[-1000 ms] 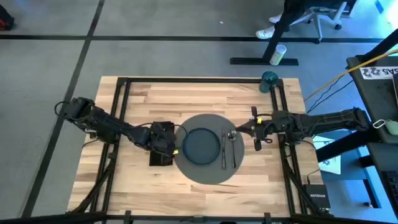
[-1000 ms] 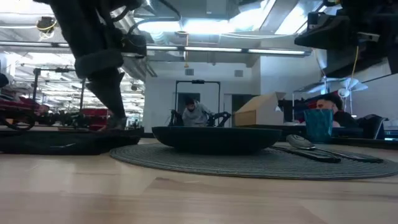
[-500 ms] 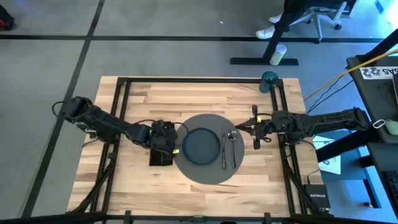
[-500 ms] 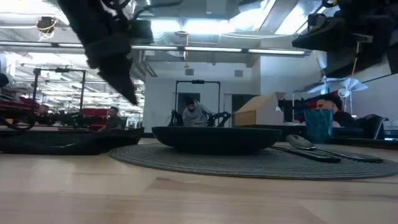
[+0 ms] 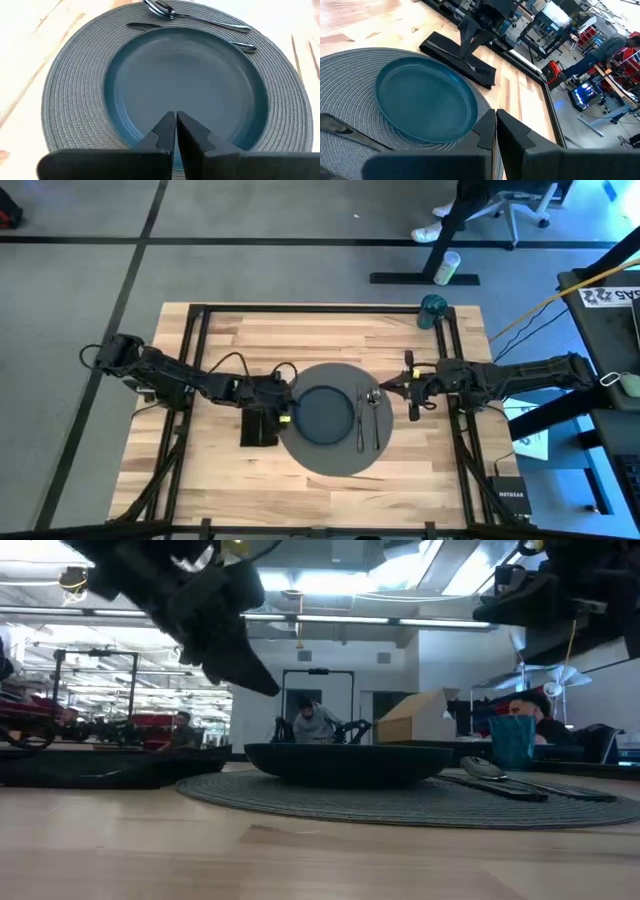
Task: Set table place
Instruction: Put the blue cup to the top of the silverware on the gray tablemat
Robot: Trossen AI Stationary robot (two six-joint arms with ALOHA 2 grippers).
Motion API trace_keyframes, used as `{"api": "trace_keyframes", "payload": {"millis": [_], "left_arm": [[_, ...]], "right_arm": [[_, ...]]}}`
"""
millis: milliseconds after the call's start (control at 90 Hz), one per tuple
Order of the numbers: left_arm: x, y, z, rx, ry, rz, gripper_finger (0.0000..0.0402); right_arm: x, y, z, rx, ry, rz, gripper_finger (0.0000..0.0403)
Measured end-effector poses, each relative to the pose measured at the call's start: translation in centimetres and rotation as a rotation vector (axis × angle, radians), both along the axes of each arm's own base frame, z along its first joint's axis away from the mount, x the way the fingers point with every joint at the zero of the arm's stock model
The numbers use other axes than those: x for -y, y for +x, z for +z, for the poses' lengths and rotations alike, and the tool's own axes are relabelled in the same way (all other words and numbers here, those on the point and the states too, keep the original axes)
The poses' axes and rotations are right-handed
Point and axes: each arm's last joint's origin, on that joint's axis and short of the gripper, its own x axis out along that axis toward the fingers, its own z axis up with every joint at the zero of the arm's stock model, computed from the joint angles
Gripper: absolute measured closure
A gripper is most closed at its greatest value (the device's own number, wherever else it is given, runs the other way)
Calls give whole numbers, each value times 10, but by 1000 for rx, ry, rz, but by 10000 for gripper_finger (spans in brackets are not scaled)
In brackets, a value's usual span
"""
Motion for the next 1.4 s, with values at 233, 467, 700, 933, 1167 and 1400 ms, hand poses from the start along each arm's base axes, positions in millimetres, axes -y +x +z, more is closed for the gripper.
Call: {"api": "trace_keyframes", "payload": {"millis": [233,467,700,933,1167,1400], "left_arm": [[-4,-39,-6,217,-51,-8,402],[-20,-66,-14,331,-59,46,402],[-38,-66,-14,330,0,94,402],[-47,-64,-6,412,-5,53,402],[-54,-64,-6,414,-2,61,402],[-56,-64,-6,412,4,67,402]], "right_arm": [[-3,0,3,28,-16,114,403],[-5,2,12,143,-94,240,403],[19,2,11,125,-87,142,403],[66,-12,5,-32,103,-239,403],[104,-26,23,-257,172,-606,403],[143,-24,49,-489,202,-831,401]]}}
